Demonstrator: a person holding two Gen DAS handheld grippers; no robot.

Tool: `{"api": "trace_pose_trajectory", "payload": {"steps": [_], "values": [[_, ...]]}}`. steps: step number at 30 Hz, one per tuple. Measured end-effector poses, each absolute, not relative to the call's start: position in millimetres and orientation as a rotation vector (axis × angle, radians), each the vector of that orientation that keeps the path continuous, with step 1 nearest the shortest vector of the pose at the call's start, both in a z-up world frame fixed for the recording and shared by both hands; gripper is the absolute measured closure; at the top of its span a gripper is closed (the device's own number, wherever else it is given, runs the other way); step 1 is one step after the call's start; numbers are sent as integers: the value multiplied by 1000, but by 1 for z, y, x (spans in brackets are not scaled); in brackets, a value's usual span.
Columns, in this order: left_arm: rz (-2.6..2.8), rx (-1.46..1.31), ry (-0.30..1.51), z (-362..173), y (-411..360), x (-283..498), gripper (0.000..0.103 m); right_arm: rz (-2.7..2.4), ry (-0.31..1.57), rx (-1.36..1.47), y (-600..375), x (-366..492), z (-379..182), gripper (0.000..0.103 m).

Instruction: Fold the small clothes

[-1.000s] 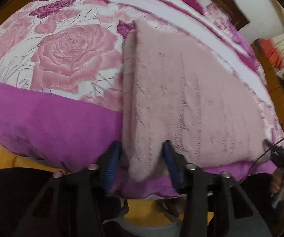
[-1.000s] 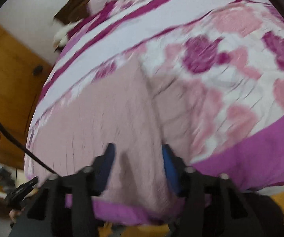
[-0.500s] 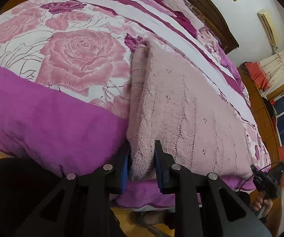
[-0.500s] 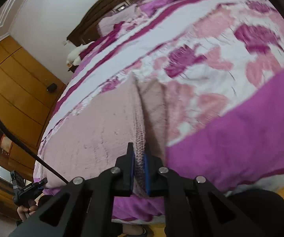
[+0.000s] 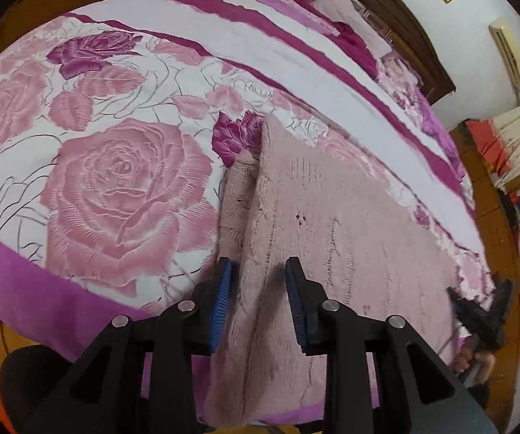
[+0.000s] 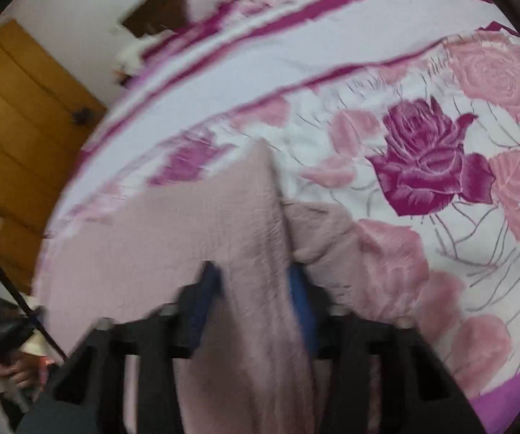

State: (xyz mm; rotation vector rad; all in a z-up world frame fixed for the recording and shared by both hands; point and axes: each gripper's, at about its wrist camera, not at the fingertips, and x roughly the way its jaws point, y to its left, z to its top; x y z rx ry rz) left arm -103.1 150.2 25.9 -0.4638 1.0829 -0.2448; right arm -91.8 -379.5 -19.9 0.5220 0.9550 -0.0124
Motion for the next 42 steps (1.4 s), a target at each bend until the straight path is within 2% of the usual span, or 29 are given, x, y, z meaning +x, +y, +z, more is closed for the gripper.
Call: {"api": "trace_pose_trajectory", "payload": {"steps": [4,6,13,19,23,25,28,30,32,33,34,35,39,40,41,42], "values": [[-240,-421,1081,24,144,-103,97,-34,875,560,-388,-111,-7,75],[-242,-435,1082,23,143,-99,97,7,917,556,-387,-106,-14,93],[-173,-340,1059,21,133,-87,97,-47,812,668,-422,-146,3,95],[-127,-285,1062,19,129,-79,92,-87,836,629,-428,-139,-8,95],[-141,-314,1033,32,139,-88,92,-116,825,695,-440,-138,-19,95],[-154,-351,993,41,154,-99,92,-149,781,700,-448,-147,-10,103],[-195,-440,975,44,172,-113,92,-176,700,748,-470,-164,4,103],[-235,-489,984,41,179,-122,92,-148,716,787,-472,-168,2,102],[-298,-519,993,37,177,-128,92,-99,763,747,-455,-169,-1,98],[-330,-519,998,36,172,-129,92,-68,786,732,-446,-169,-4,92],[-350,-508,1001,35,167,-129,92,-30,814,710,-432,-170,-8,71],[-350,-477,1003,34,161,-128,92,-13,820,692,-423,-171,-11,53],[-323,-411,1022,23,144,-122,92,1,850,605,-395,-162,-19,53],[-318,-409,1030,19,142,-122,92,2,844,600,-393,-161,-19,53],[-302,-401,1036,15,139,-123,93,0,832,591,-391,-161,-19,66],[-290,-396,1023,14,138,-126,94,-18,840,578,-391,-160,-19,85]]}}
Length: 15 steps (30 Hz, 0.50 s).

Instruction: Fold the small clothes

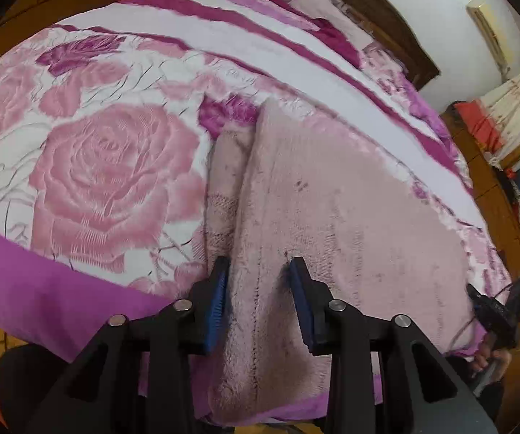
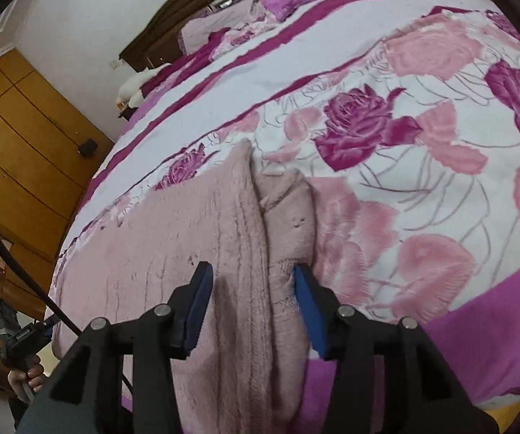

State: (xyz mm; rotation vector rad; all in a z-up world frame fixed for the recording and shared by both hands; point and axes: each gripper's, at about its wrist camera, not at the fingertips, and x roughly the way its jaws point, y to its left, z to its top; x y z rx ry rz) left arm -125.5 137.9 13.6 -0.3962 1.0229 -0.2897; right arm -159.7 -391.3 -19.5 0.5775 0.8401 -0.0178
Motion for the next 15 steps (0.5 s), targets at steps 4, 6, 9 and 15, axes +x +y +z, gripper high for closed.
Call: {"api": "trace_pose_trajectory", "payload": {"steps": [4,6,9,15], "values": [[-284,-365,978,18,137,-136,103,-25,792,594,-396,-174,-9,92],[-275,-369,967,19,141,-139,103,-30,785,583,-397,-179,-5,92],[-257,-401,957,21,149,-143,103,-63,786,600,-403,-186,-8,92],[-236,-453,985,18,160,-143,103,-98,784,651,-412,-188,-12,79]]}}
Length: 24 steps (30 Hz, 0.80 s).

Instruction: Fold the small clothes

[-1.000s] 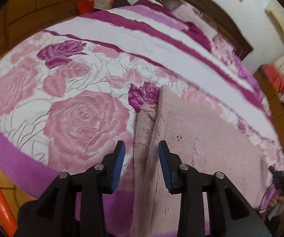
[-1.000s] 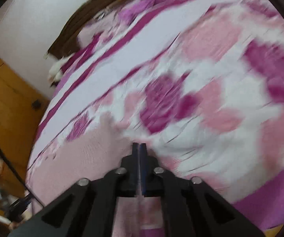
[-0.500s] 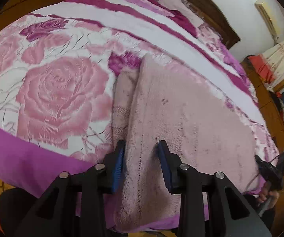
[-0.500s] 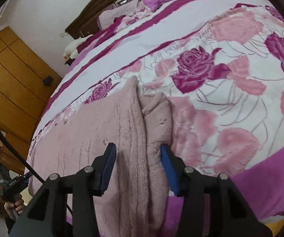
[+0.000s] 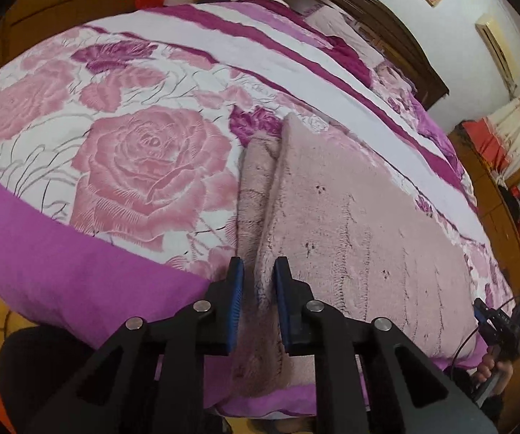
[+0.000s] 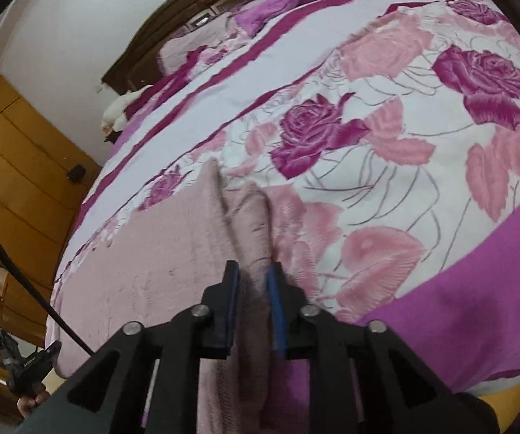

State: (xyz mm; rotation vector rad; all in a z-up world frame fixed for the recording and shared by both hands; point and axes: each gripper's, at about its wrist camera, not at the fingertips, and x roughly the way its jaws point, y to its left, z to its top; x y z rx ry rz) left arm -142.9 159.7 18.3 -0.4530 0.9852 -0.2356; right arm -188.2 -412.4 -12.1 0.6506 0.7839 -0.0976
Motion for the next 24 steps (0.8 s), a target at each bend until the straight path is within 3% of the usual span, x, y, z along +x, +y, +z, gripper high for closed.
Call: {"api": "trace_pose_trajectory", "payload": {"steps": [2,5,8,11,12,14,24], "values": [[-246,-459,982,19,160,-144,103,-85,742,599,-409,-188,1,72],[-263,-442,977,22,153,-144,103,-43,787,518,-399,-166,8,71],[-270,-445,988,21,148,-143,103,-50,892,494,-394,-137,-7,57],[-268,-462,994,20,151,-141,103,-15,895,479,-383,-128,-12,57],[-265,-478,997,19,153,-140,103,-8,891,470,-380,-128,-11,60],[-259,-521,1006,17,159,-138,103,-7,880,449,-374,-133,-9,90],[-256,-530,1018,18,157,-135,103,-40,805,615,-419,-159,3,94]]}}
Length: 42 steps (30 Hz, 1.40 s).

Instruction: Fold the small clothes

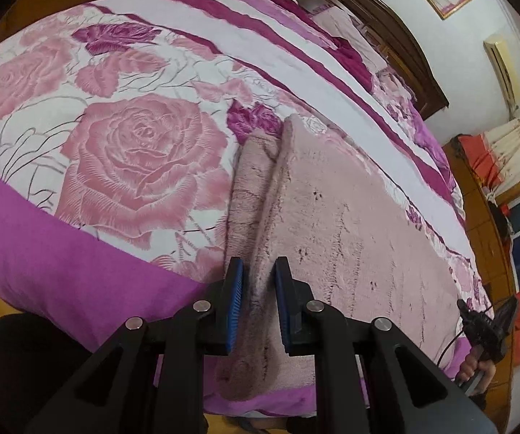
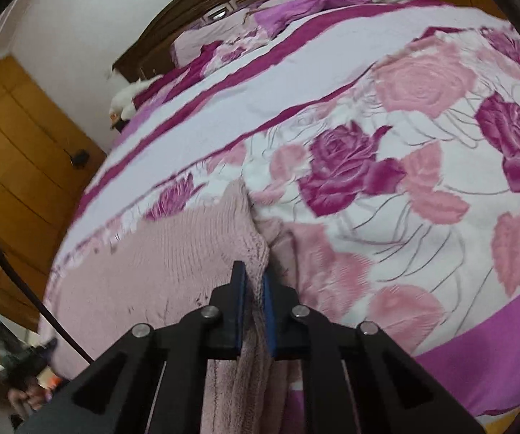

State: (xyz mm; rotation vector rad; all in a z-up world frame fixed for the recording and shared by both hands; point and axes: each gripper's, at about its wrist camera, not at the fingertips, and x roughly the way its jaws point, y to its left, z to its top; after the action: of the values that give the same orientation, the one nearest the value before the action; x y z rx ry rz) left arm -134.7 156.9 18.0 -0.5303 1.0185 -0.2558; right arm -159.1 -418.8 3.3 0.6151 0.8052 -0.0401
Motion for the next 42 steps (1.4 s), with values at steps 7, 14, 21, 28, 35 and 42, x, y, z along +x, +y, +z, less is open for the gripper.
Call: {"api": "trace_pose_trajectory", "payload": {"steps": [7,14,21,28,35,42], "values": [[-247,-499,1018,17,151,-134,103,-25,865,725,-412,-138,-35,85],[-281,-490,937,27,156,-148,103,-3,835,813,-422,-163,-24,53],[-496,-388,666,87,126,-182,103,-41,712,401,-374,-198,55,24],[-181,-108,923,12,59,-156,103,46,837,391,-312,-144,-4,15],[-343,-86,673,55,51,-227,94,-76,720,-217,-198,-174,17,17],[-438,-495,785,33,93,-226,80,158,540,-91,-147,-170,45,10]]}}
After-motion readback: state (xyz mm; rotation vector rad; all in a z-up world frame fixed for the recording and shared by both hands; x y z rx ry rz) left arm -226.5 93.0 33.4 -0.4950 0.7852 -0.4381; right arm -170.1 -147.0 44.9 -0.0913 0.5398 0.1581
